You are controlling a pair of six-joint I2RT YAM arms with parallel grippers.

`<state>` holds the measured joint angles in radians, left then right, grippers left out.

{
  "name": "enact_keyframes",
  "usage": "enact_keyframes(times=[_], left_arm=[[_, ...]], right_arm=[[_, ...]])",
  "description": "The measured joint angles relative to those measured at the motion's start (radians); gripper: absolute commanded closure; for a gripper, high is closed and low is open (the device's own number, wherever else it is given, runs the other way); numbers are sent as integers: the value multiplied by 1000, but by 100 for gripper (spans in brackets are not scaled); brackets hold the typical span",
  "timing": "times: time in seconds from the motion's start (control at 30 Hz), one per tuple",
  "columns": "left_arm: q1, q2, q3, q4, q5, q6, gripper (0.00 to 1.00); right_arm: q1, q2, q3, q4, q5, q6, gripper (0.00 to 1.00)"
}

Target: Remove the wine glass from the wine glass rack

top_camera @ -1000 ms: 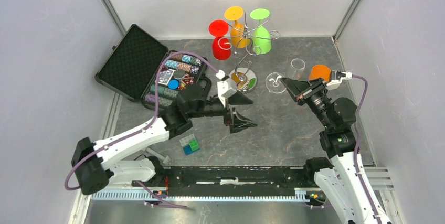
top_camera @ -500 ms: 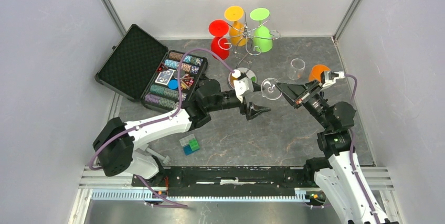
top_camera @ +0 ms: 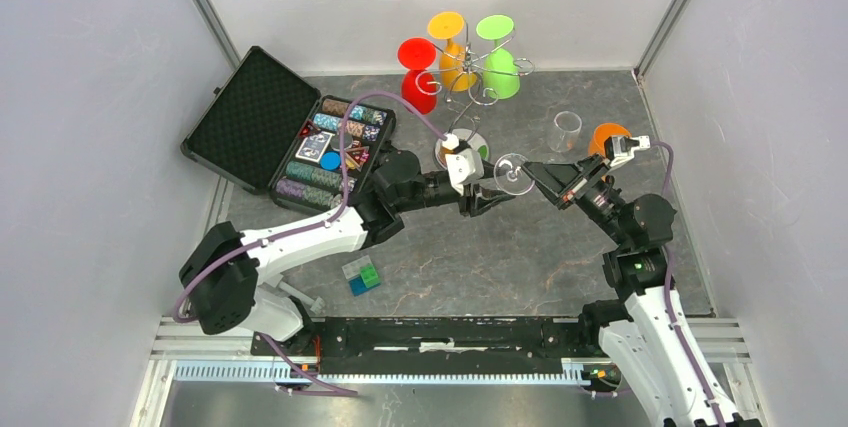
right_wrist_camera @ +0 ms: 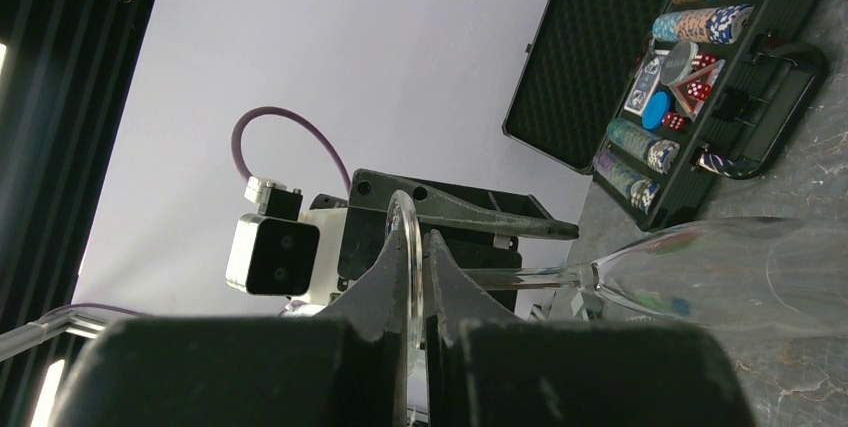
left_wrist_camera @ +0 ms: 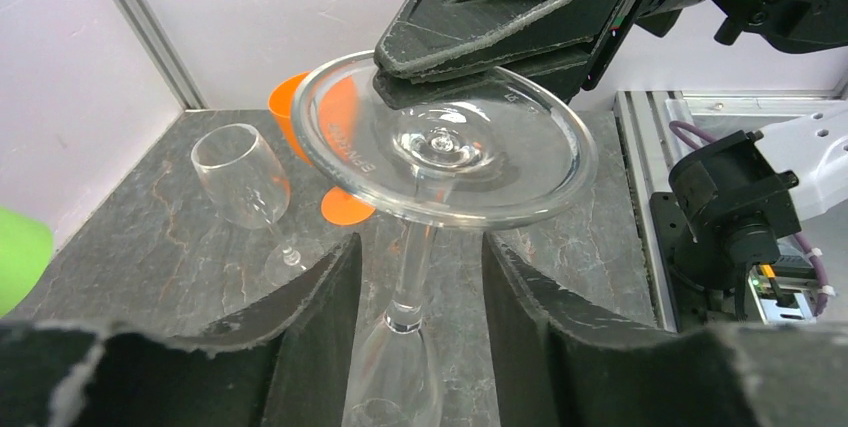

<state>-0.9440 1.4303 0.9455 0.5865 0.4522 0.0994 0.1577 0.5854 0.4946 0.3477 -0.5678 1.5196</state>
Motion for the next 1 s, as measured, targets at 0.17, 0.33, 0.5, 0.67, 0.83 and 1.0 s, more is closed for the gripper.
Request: enact_keyframes(times=[0.17,0.33,0.5,0.67,0.83,1.0], left_arm=[[0,23,2,22,30,0,61],[2,39,6,30,48,0,77],[6,43,12,26,52,3,98],[6,49,34,-5,63,14,98],[3,50,45,-6,77,-8,98],[1,49,50,15,50,-43,98]], right_arm=[[0,5,0,-1,-1,-1,100],[0,5,0,-5,-6,-1,100],[0,5,0,-4,-8,0,100],[-1,14,1,-5,-5,2,77],[-1,19,13,-15,3,-43,29],[-1,8,14,-43,28,-111,15]])
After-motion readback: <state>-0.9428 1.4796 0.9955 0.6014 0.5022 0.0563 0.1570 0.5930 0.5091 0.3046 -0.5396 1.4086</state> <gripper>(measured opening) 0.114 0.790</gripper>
